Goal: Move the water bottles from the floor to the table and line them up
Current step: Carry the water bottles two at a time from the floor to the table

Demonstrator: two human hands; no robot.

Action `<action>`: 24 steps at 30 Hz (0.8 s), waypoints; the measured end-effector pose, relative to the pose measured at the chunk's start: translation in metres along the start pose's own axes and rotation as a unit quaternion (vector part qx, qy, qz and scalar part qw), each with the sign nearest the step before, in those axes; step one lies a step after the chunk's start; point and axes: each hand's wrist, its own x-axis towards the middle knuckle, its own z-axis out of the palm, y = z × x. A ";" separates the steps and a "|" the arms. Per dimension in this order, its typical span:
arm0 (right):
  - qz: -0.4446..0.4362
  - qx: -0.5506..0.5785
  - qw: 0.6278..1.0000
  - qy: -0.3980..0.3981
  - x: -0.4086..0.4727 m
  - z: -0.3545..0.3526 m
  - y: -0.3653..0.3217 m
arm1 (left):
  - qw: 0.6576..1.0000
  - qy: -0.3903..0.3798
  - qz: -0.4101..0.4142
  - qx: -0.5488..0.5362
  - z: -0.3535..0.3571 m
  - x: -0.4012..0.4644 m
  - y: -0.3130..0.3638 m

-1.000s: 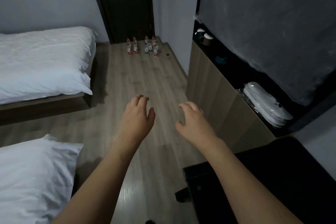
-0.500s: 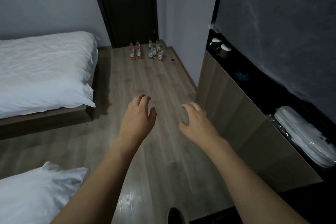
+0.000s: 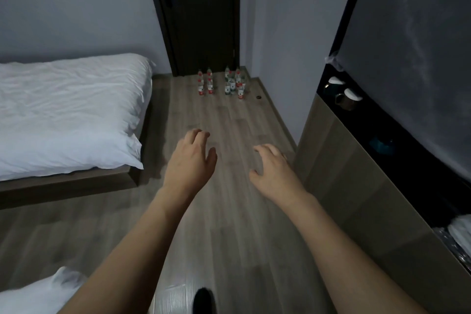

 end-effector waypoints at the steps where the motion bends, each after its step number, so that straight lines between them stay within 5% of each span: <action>1: 0.001 0.001 1.000 0.001 0.015 0.004 -0.004 | 1.000 0.000 0.000 -0.004 0.002 0.013 -0.007; 13: 0.017 -0.018 1.000 0.019 0.189 0.031 -0.058 | 0.999 0.011 0.023 -0.030 0.006 0.187 -0.105; 24: 0.033 -0.016 0.999 0.006 0.347 0.058 -0.036 | 1.000 -0.012 0.005 -0.024 0.059 0.328 -0.157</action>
